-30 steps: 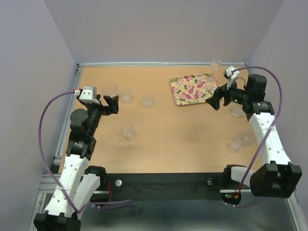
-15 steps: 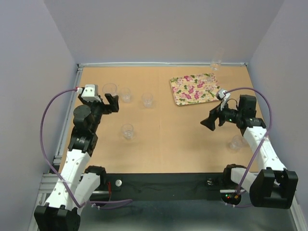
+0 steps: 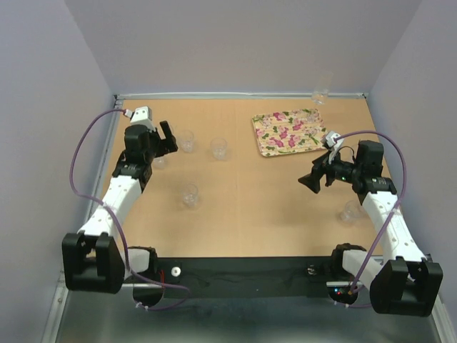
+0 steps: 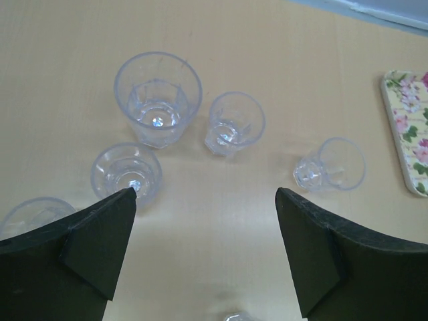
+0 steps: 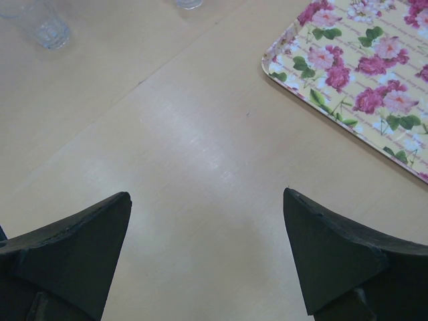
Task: Place the glasses into the tray
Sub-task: Grab a glass with a robot arm
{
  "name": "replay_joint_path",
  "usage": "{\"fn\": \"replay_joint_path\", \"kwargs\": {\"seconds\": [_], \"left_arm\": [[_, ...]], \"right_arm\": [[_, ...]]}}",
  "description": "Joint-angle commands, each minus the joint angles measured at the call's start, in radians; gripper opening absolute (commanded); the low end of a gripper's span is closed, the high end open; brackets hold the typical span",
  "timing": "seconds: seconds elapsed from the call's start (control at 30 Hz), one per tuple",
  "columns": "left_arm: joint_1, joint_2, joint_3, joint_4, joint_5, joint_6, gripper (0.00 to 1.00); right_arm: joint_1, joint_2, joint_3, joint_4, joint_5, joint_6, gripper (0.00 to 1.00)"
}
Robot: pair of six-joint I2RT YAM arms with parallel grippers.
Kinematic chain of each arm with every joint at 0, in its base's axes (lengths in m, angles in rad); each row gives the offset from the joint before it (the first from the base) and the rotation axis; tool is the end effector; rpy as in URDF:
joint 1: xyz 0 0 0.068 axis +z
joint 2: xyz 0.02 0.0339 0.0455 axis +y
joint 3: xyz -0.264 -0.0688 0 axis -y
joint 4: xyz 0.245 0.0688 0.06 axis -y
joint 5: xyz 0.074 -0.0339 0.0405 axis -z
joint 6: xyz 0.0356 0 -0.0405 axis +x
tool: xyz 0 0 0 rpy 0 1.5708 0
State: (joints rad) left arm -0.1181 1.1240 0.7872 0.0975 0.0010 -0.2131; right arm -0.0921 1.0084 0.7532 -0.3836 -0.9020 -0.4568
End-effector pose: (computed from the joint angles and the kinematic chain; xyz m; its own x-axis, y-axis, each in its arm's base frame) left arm 0.2616 -0.0311 0.3013 -0.2552 -0.1827 -0.9495 0.0663 0.9764 -0.2057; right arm 0.2103 0.0086 0.2758 -0.2813 -0.2487 -0.9268 -0.7736 0.6303 0.0657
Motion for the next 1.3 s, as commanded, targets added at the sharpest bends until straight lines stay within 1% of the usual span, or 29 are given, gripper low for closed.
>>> {"fn": "replay_joint_path", "kwargs": {"seconds": [0.0, 0.03, 0.07, 0.13, 0.17, 0.27, 0.33, 0.5, 0.53, 0.67, 0.7, 0.8, 0.83, 0.9, 0.93, 1.0, 1.03, 1.1, 1.13, 1.17, 1.23, 1.27], "left_arm": [[0.061, 0.143, 0.144, -0.048, -0.006, -0.064, 0.96], [0.084, 0.169, 0.164, -0.054, 0.037, -0.072, 0.96], [0.098, 0.216, 0.196, -0.055, 0.048, -0.086, 0.96], [0.11, 0.258, 0.228, -0.068, 0.066, -0.115, 0.95], [0.138, 0.278, 0.245, -0.071, 0.068, -0.117, 0.94], [0.15, 0.373, 0.317, -0.096, 0.042, -0.121, 0.92], [0.169, 0.404, 0.336, -0.096, 0.027, -0.12, 0.89], [0.19, 0.496, 0.391, -0.117, 0.025, -0.12, 0.79], [0.193, 0.51, 0.4, -0.12, 0.021, -0.12, 0.75], [0.196, 0.574, 0.446, -0.128, 0.024, -0.12, 0.68], [0.196, 0.595, 0.464, -0.131, 0.024, -0.12, 0.64], [0.196, 0.632, 0.487, -0.134, 0.027, -0.124, 0.58], [0.196, 0.645, 0.5, -0.134, 0.03, -0.123, 0.53], [0.196, 0.677, 0.517, -0.143, 0.028, -0.121, 0.47], [0.196, 0.686, 0.532, -0.151, 0.024, -0.123, 0.39], [0.196, 0.701, 0.538, -0.153, 0.021, -0.12, 0.32], [0.196, 0.704, 0.544, -0.153, 0.019, -0.117, 0.22], [0.196, 0.701, 0.546, -0.154, 0.016, -0.114, 0.12], [0.196, 0.695, 0.547, -0.154, 0.016, -0.112, 0.02], [0.198, 0.689, 0.547, -0.154, 0.01, -0.109, 0.0], [0.195, 0.663, 0.549, -0.153, 0.007, -0.098, 0.0], [0.195, 0.652, 0.547, -0.153, -0.025, -0.094, 0.0]], "right_arm": [[-0.008, -0.028, 0.005, 0.045, -0.015, -0.016, 1.0], [-0.008, -0.03, 0.003, 0.045, -0.015, -0.014, 1.0], [-0.008, -0.033, 0.003, 0.045, -0.018, -0.013, 1.0], [-0.008, -0.036, 0.003, 0.045, -0.021, -0.013, 1.0], [-0.008, -0.036, 0.003, 0.045, -0.021, -0.013, 1.0], [-0.008, -0.039, 0.001, 0.046, -0.026, -0.014, 1.0], [-0.008, -0.04, 0.003, 0.045, -0.029, -0.014, 1.0], [-0.008, -0.04, 0.003, 0.045, -0.032, -0.008, 1.0], [-0.008, -0.039, 0.003, 0.045, -0.035, -0.006, 1.0], [-0.008, -0.034, 0.003, 0.045, -0.035, -0.006, 1.0], [-0.008, -0.034, 0.003, 0.045, -0.034, -0.006, 1.0], [-0.008, -0.03, 0.003, 0.045, -0.034, -0.006, 1.0], [-0.008, -0.025, 0.003, 0.045, -0.034, -0.008, 1.0], [-0.008, -0.024, 0.003, 0.045, -0.034, -0.006, 1.0], [-0.008, -0.024, 0.003, 0.046, -0.032, -0.006, 1.0], [-0.008, -0.022, 0.003, 0.045, -0.031, -0.006, 1.0], [-0.008, -0.022, 0.003, 0.045, -0.029, -0.006, 1.0], [-0.008, -0.021, 0.003, 0.045, -0.028, -0.006, 1.0], [-0.008, -0.021, 0.003, 0.045, -0.028, -0.006, 1.0], [-0.008, -0.019, 0.003, 0.045, -0.028, -0.006, 1.0], [-0.008, -0.019, 0.003, 0.045, -0.026, -0.006, 1.0], [-0.008, -0.019, 0.003, 0.045, -0.025, -0.006, 1.0]]}}
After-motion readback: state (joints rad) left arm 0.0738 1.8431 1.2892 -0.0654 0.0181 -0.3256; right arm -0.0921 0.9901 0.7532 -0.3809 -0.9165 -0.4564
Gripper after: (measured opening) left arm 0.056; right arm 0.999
